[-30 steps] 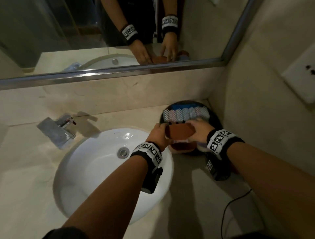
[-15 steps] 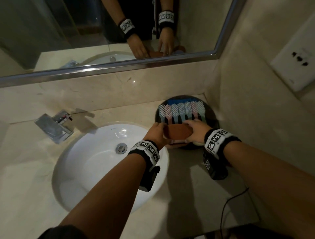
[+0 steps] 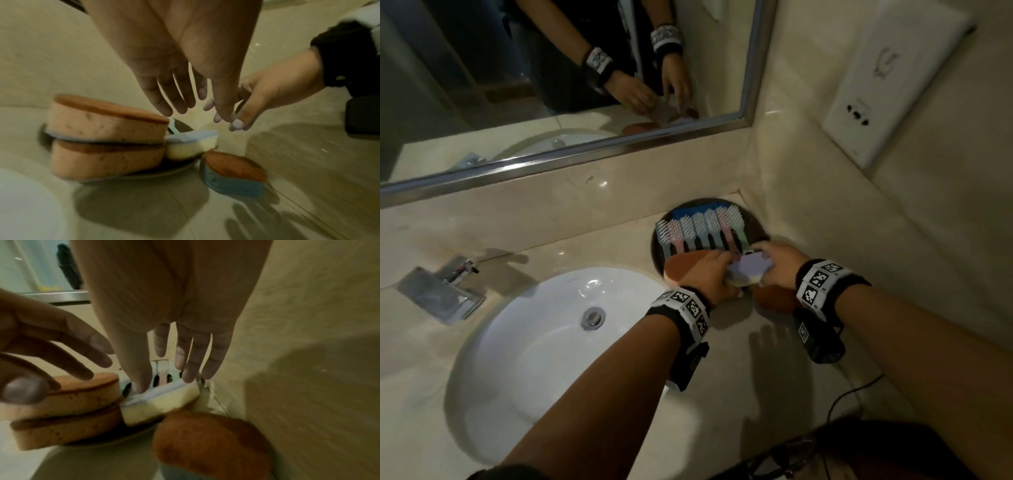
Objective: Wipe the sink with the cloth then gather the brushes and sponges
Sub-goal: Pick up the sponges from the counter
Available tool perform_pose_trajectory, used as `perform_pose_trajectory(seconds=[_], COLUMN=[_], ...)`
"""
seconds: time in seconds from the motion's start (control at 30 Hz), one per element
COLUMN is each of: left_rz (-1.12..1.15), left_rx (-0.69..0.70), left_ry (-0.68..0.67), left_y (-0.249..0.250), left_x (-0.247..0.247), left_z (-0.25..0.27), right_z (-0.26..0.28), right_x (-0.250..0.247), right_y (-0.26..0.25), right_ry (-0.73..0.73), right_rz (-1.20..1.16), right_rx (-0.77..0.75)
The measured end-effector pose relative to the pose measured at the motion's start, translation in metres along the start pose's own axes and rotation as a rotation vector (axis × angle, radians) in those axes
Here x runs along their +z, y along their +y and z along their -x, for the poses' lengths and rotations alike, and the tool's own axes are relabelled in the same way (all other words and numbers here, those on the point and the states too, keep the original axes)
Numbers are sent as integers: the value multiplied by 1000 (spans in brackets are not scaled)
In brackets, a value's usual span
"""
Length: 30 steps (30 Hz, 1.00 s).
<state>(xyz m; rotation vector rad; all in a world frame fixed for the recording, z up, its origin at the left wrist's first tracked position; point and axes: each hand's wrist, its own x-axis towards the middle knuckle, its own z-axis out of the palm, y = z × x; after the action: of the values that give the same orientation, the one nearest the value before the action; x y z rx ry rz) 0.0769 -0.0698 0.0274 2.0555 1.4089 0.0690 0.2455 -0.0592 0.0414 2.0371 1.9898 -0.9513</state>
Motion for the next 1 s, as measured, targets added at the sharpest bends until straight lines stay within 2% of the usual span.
perform_pose_trajectory(seconds=[0.13, 0.2, 0.37, 0.57, 0.67, 0.8, 1.0], left_rz=[47, 36, 27, 3, -79, -135, -65], left_rx=[71, 86, 73, 34, 0, 16, -4], left_ry=[-138, -156, -203, -220, -286, -271, -295], left_y=[11, 14, 16, 18, 17, 12, 12], left_x=[32, 51, 83, 91, 91, 91, 93], left_z=[-13, -18, -19, -28, -27, -26, -27], right_z=[32, 39, 34, 19, 21, 21, 26], right_x=[5, 12, 46, 73, 79, 85, 90], right_y=[16, 24, 49, 69, 70, 74, 78], right_ry=[7, -13, 51, 46, -4, -66, -4], right_rz=[-17, -4, -40, 24, 28, 10, 70], right_rx=[77, 135, 207, 255, 275, 248, 201])
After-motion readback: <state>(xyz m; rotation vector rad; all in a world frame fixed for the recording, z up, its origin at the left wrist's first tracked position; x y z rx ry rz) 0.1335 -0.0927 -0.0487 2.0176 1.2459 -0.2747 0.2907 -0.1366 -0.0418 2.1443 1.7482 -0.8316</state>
